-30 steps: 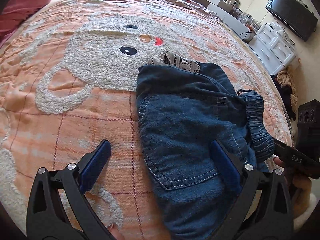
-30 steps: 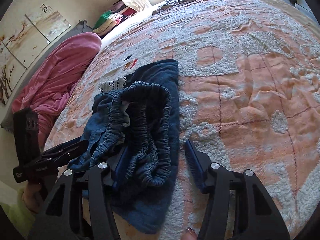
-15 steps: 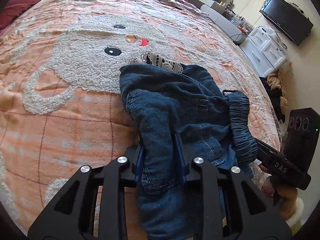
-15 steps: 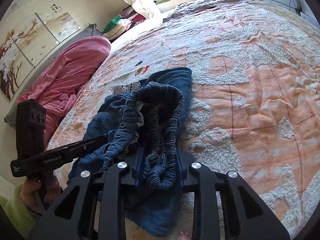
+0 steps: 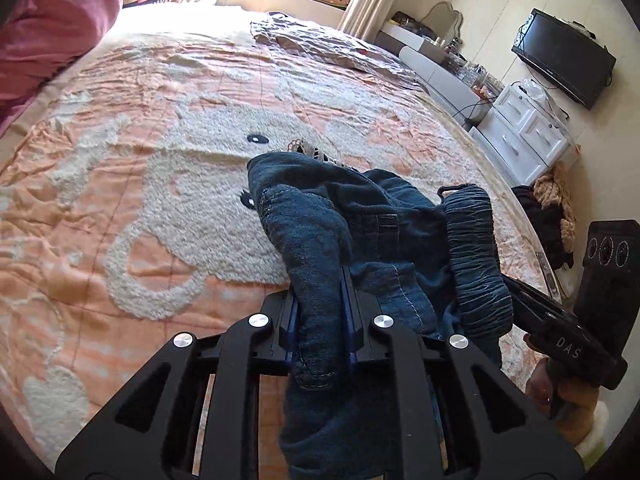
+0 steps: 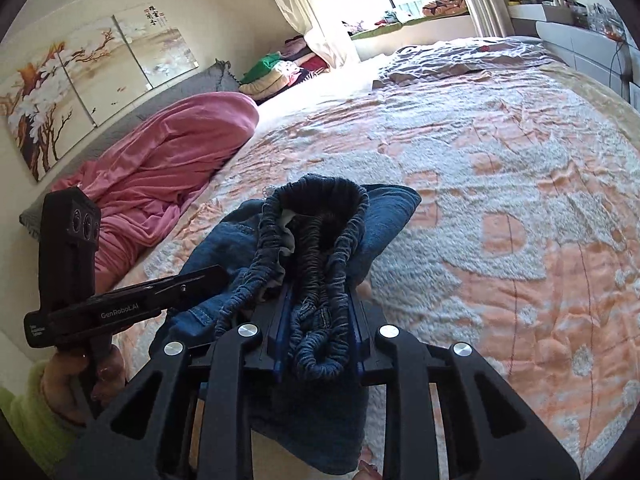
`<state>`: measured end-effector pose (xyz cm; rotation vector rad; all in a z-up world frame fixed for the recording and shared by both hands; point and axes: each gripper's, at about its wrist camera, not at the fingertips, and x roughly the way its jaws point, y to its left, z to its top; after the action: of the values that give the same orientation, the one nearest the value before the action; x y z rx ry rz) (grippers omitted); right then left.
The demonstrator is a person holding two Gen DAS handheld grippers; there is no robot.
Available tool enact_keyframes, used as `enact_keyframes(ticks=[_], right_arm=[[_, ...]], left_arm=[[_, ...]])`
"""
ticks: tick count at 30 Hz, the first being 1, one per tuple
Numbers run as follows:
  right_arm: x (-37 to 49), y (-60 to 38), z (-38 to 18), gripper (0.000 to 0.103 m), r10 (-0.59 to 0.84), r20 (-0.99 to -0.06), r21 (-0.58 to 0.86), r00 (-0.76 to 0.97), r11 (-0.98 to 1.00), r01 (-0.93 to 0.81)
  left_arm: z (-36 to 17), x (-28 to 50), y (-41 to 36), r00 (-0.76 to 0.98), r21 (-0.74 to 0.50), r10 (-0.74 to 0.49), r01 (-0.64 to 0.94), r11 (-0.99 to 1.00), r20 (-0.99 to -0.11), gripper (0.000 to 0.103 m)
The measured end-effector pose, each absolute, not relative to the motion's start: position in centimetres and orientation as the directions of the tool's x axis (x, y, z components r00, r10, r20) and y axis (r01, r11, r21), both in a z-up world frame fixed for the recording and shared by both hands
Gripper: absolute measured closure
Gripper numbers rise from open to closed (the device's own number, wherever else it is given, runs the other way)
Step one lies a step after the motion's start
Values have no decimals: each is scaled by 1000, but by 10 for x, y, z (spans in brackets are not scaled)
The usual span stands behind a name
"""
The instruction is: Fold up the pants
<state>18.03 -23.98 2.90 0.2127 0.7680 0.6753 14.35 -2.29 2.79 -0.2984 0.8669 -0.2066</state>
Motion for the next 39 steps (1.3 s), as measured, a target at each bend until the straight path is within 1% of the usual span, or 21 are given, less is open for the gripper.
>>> enact_keyframes(ticks=[3, 6, 12, 13, 14, 16, 20, 21, 24, 27, 28, 30, 32, 35, 37, 38, 39], right_arm=[[201, -227, 30, 81, 646, -566, 441, 512, 762, -474], [216, -213, 17, 81, 653, -584, 476, 482, 757, -448], [222, -195, -20, 80, 617, -654, 467, 437, 784, -409], [223, -195, -26, 80, 607, -666, 461, 434, 792, -400], [223, -197, -31, 80, 605, -672, 464, 427, 793, -393], [225, -201, -38, 77, 599, -684, 469, 416, 798, -378], [227, -208, -46, 73, 605, -686, 497, 404, 795, -347], [227, -208, -47, 68, 598, -690, 489, 408, 800, -346], [227, -210, -49, 62, 591, -695, 486, 410, 806, -337], [226, -210, -51, 60, 587, -698, 485, 409, 809, -333], [226, -209, -50, 57, 579, -703, 475, 413, 814, -334], [224, -207, -48, 55, 558, -713, 446, 425, 828, -340], [222, -206, -43, 50, 545, -714, 426, 441, 837, -345], [210, -209, -27, 45, 514, -696, 368, 501, 855, -366], [199, -213, -17, 31, 499, -680, 340, 537, 864, -372], [193, -215, -13, 28, 495, -673, 332, 550, 866, -374], [188, -217, -9, 22, 491, -668, 324, 560, 868, -375]], left_arm=[[31, 157, -12, 641, -307, -260, 40, 951, -722, 93], [24, 165, 2, 632, -285, -229, 13, 958, -740, 93], [-19, 172, 15, 552, -263, -203, -31, 964, -809, 91], [-24, 171, 16, 549, -259, -199, -34, 965, -812, 86], [-27, 169, 17, 552, -250, -190, -34, 968, -812, 84], [-31, 168, 19, 554, -241, -182, -35, 970, -813, 75], [-37, 168, 22, 546, -247, -184, -44, 968, -818, 67], [-38, 167, 23, 546, -248, -182, -48, 968, -818, 65], [-41, 168, 27, 546, -255, -185, -54, 965, -817, 60], [-45, 168, 27, 548, -248, -179, -53, 967, -817, 57], [-45, 168, 26, 551, -241, -174, -51, 969, -816, 56], [-45, 167, 26, 555, -234, -168, -51, 971, -815, 55], [-42, 165, 27, 560, -236, -168, -51, 970, -811, 54], [-34, 158, 28, 568, -216, -148, -53, 975, -810, 45], [-26, 148, 30, 580, -232, -159, -52, 971, -799, 32], [-22, 142, 29, 587, -229, -157, -50, 972, -794, 29], [-18, 136, 28, 593, -224, -153, -46, 974, -790, 23]])
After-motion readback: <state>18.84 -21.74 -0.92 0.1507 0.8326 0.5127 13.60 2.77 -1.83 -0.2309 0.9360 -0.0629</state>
